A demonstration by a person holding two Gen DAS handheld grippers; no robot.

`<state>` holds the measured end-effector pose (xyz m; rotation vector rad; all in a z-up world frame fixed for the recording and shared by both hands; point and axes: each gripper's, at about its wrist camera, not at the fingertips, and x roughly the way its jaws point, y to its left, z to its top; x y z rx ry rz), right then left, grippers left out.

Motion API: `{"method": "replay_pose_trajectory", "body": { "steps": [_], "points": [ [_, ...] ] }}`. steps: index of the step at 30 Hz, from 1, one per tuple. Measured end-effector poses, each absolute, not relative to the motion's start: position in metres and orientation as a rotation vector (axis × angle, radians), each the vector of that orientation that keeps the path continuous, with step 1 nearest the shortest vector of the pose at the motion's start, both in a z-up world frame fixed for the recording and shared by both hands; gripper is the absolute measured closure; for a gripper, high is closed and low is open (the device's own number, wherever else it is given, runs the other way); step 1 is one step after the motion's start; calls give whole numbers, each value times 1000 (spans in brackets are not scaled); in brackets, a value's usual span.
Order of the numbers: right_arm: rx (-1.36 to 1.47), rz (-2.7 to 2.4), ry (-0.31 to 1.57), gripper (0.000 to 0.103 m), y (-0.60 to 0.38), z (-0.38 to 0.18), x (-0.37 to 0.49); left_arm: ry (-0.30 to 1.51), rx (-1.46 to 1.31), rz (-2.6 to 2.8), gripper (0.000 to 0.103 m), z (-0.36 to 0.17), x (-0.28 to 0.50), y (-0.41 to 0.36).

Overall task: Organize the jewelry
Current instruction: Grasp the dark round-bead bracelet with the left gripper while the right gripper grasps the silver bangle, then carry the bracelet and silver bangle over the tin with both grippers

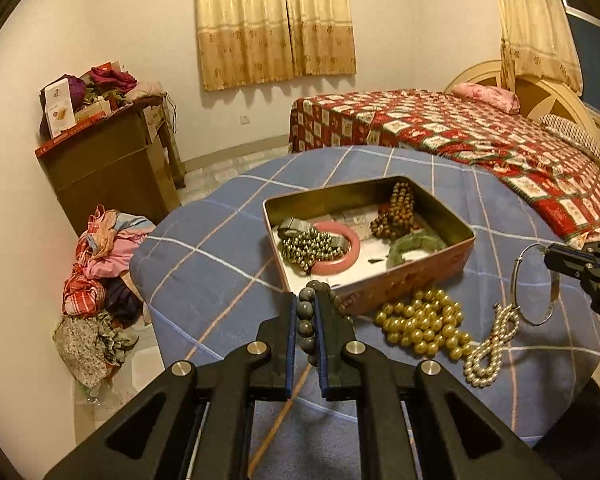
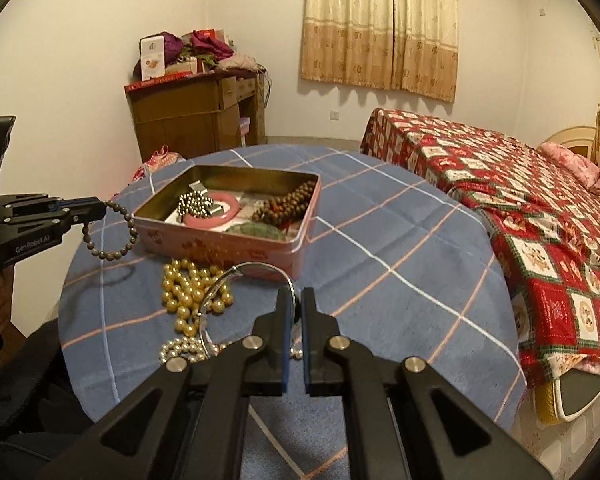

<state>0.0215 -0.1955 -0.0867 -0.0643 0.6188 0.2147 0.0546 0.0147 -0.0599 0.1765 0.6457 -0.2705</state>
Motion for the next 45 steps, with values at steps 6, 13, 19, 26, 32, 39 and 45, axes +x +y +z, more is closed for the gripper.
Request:
{"method": "replay_pose_trajectory", "body": {
  "steps": [6,13,19,26,32,39,45],
  "points": [
    [-66,215,603,97,-194,-81,25,606,176,-261,95,-46,54,18],
    [-68,209,580,97,-193,-74,30,578,193,-237,95,-38,59,15],
    [-63,201,558,97,-192,-67,36,556,212,-233,95,-32,67,7],
    [-68,186,531,97,-189,-57,51,537,246,-225,95,-26,81,-5],
    [-72,181,522,97,-187,-48,67,533,253,-236,95,-19,91,-10],
    [-82,180,525,97,-182,-45,74,533,255,-254,95,-15,97,-12],
    [-86,187,532,97,-174,-46,81,533,245,-260,95,-15,103,-10]
  ]
}}
